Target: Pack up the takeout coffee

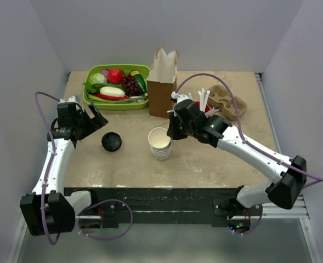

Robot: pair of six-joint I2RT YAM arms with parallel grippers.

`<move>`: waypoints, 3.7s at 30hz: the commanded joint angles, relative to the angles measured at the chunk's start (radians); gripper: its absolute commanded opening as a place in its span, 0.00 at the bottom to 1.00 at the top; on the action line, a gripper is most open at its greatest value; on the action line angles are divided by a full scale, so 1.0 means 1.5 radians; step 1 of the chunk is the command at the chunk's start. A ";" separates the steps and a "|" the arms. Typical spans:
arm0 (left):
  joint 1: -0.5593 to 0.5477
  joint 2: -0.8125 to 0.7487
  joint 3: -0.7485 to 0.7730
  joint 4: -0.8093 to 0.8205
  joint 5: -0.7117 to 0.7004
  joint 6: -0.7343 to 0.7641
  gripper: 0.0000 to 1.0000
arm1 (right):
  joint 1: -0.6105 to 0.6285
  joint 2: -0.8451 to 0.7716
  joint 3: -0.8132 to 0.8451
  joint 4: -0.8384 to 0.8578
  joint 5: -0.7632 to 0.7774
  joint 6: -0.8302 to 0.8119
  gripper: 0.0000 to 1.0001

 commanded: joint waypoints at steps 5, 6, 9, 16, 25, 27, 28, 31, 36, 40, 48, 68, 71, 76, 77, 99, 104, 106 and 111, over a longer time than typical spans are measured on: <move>0.004 0.010 0.001 0.005 -0.023 -0.014 1.00 | 0.002 -0.068 0.109 -0.004 -0.007 -0.028 0.00; 0.004 0.015 -0.006 0.004 -0.041 -0.020 1.00 | 0.003 -0.077 0.124 -0.005 -0.007 -0.036 0.00; 0.003 0.031 -0.019 0.003 -0.068 -0.039 1.00 | 0.003 -0.104 0.147 -0.020 -0.002 -0.052 0.00; 0.001 0.061 -0.057 0.033 -0.082 -0.062 1.00 | -0.033 -0.171 0.153 -0.137 0.074 -0.044 0.00; 0.000 0.067 -0.091 0.054 -0.094 -0.082 0.97 | -0.145 -0.278 -0.019 -0.210 0.089 -0.014 0.00; -0.003 0.077 -0.090 0.053 -0.097 -0.081 0.89 | -0.148 -0.295 -0.104 -0.179 0.092 0.012 0.00; -0.003 0.079 -0.089 0.053 -0.096 -0.080 0.86 | -0.150 -0.303 -0.130 -0.140 0.091 0.022 0.00; -0.005 0.087 -0.088 0.054 -0.097 -0.077 0.72 | -0.158 -0.318 -0.199 -0.084 0.097 0.050 0.00; -0.008 0.092 -0.085 0.053 -0.095 -0.075 0.63 | -0.162 -0.303 -0.259 -0.008 0.093 0.067 0.00; -0.012 0.101 -0.086 0.054 -0.095 -0.075 0.54 | -0.166 -0.279 -0.292 0.039 0.083 0.074 0.00; -0.019 0.132 -0.087 0.051 -0.113 -0.078 0.35 | -0.173 -0.240 -0.320 0.090 0.088 0.083 0.00; -0.027 0.162 -0.078 0.049 -0.115 -0.073 0.19 | -0.187 -0.214 -0.297 0.061 0.117 0.077 0.27; -0.027 0.163 -0.076 0.051 -0.112 -0.070 0.15 | -0.188 -0.222 -0.289 0.053 0.121 0.075 0.53; -0.029 0.162 -0.076 0.051 -0.108 -0.067 0.07 | -0.187 -0.251 -0.276 0.042 0.119 0.072 0.64; -0.030 0.161 -0.075 0.052 -0.110 -0.067 0.06 | -0.187 -0.256 -0.276 0.040 0.116 0.070 0.66; -0.048 0.075 -0.042 -0.017 -0.100 -0.045 0.00 | -0.186 -0.344 -0.248 0.086 0.000 -0.141 0.74; -0.047 0.073 -0.048 -0.024 -0.097 -0.040 0.00 | -0.180 -0.360 -0.241 0.143 -0.116 -0.196 0.73; -0.047 0.075 -0.053 -0.017 -0.091 -0.044 0.00 | -0.145 -0.353 -0.230 0.170 -0.153 -0.201 0.72; -0.047 0.068 -0.067 0.008 -0.076 -0.062 0.00 | 0.010 -0.224 -0.152 0.239 -0.112 -0.170 0.72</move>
